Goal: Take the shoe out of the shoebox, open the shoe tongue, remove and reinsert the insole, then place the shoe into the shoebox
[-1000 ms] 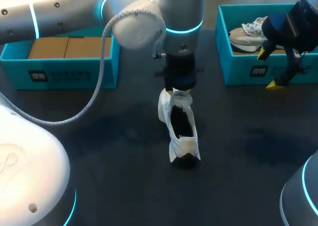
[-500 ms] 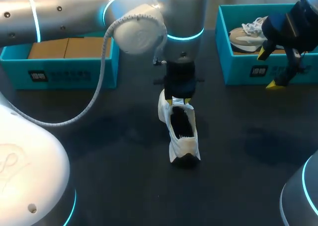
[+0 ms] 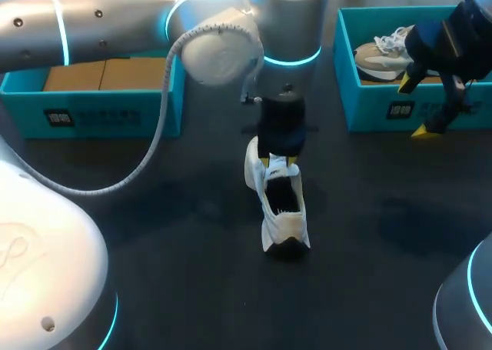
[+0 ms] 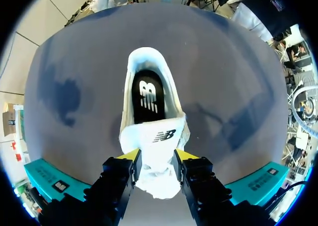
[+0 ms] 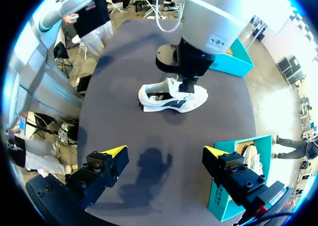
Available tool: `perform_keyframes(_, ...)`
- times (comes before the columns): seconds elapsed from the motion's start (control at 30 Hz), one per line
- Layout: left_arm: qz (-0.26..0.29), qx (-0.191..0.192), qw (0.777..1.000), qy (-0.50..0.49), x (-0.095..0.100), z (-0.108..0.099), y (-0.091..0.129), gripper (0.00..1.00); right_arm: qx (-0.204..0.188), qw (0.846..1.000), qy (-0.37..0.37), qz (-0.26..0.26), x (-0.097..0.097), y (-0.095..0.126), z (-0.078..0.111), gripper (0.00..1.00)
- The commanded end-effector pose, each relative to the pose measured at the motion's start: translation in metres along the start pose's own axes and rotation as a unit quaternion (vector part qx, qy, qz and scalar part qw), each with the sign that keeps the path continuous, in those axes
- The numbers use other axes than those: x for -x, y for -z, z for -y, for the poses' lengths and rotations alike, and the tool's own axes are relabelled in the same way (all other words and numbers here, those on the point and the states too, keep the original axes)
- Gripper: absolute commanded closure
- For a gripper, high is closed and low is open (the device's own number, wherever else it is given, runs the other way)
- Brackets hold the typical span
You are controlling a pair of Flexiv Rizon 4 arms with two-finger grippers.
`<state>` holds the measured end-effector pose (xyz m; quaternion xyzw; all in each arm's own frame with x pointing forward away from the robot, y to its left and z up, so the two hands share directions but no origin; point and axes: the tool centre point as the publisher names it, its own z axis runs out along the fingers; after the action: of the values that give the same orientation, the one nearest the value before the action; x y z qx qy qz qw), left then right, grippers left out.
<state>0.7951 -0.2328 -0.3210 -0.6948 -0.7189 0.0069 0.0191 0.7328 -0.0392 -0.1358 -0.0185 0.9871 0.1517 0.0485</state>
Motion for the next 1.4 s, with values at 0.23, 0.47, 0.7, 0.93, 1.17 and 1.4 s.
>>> perform_keyframes(0.23, 0.004, 0.021, 1.000, -0.001, -0.006, -0.010, 0.009, 0.56, -0.002, 1.000, -0.001, -0.002, 0.002, -0.001, -0.001, 0.00)
perform_keyframes(0.47, -0.006, 0.028, 1.000, 0.001, 0.007, -0.024, -0.001, 0.57, -0.002, 1.000, -0.001, -0.002, 0.002, -0.001, -0.001, 0.00)
perform_keyframes(0.7, -0.014, 0.025, 1.000, -0.011, 0.014, -0.028, -0.005, 0.60, -0.002, 1.000, -0.001, -0.002, 0.002, -0.001, -0.001, 0.00)
perform_keyframes(0.93, -0.011, 0.018, 1.000, -0.023, 0.006, -0.020, 0.000, 0.60, -0.002, 1.000, -0.001, -0.002, 0.002, -0.001, -0.001, 0.00)
perform_keyframes(1.17, -0.021, 0.006, 0.999, -0.041, -0.004, -0.007, -0.002, 0.61, -0.002, 1.000, -0.001, -0.002, 0.002, -0.001, -0.001, 0.00)
perform_keyframes(1.4, -0.024, -0.005, 0.998, -0.053, -0.006, 0.006, -0.007, 0.62, -0.002, 1.000, -0.001, -0.002, 0.002, -0.001, -0.001, 0.00)
